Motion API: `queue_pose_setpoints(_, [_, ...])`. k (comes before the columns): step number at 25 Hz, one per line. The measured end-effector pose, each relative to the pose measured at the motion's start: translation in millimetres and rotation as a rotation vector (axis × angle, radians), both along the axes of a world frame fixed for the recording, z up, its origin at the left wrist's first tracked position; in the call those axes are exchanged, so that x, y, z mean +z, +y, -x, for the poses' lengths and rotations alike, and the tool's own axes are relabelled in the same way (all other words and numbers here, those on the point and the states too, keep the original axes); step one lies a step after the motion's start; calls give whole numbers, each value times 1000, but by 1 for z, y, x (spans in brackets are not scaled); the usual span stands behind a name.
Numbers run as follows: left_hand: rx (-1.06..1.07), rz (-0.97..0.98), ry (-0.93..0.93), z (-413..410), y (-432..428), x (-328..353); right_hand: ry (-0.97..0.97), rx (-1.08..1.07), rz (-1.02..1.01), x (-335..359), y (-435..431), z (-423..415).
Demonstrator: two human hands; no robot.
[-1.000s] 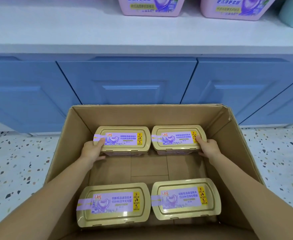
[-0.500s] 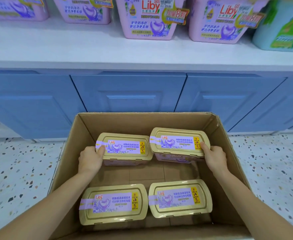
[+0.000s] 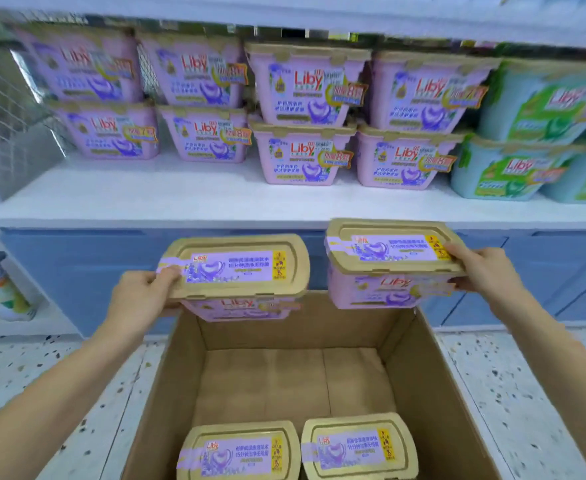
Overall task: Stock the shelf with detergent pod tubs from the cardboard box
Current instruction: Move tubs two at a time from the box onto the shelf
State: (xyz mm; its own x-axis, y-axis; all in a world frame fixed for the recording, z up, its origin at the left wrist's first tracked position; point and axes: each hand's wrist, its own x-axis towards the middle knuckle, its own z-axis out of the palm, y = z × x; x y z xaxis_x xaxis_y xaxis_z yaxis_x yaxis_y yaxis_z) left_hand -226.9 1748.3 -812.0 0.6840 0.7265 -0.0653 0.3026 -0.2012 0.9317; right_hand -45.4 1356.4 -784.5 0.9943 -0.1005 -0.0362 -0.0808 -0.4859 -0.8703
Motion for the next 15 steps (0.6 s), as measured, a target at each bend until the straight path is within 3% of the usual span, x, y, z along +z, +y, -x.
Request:
queue_pose_setpoints(7, [42,7,-182,-31,31,96,-163,7,-9,92,41,-32])
queue_pose_setpoints(15, [88,15,-87,-89,54,121,-81,14,69,89,81,-70])
